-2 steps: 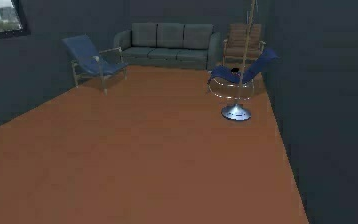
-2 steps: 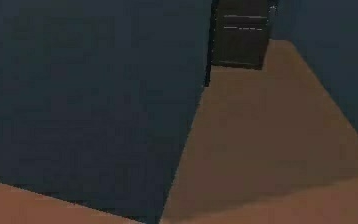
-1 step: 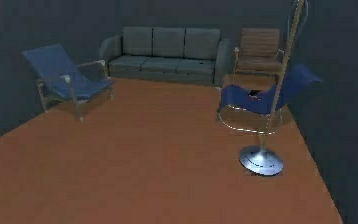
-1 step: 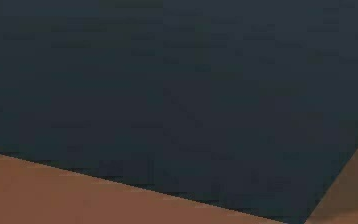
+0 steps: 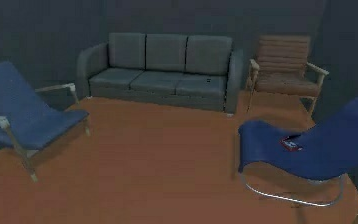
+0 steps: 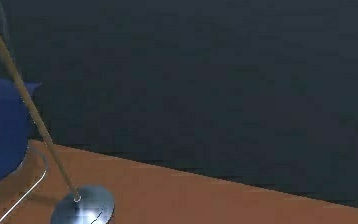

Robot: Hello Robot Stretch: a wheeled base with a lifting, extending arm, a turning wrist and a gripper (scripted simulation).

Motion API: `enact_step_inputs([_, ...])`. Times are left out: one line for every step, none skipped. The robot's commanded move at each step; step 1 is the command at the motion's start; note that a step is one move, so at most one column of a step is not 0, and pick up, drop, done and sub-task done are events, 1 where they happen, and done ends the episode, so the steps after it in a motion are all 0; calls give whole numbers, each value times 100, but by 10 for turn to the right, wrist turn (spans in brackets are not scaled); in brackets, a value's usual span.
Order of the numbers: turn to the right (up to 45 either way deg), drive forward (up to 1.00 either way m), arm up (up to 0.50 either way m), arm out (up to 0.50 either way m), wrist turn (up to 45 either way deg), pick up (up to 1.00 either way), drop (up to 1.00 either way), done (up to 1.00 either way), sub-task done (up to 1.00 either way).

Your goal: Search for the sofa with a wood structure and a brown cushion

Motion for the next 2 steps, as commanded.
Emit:
enact_step_inputs([-60,0,0,0,0,0,0,0,0])
enact_step_inputs([0,40,0,0,0,0,0,0,0])
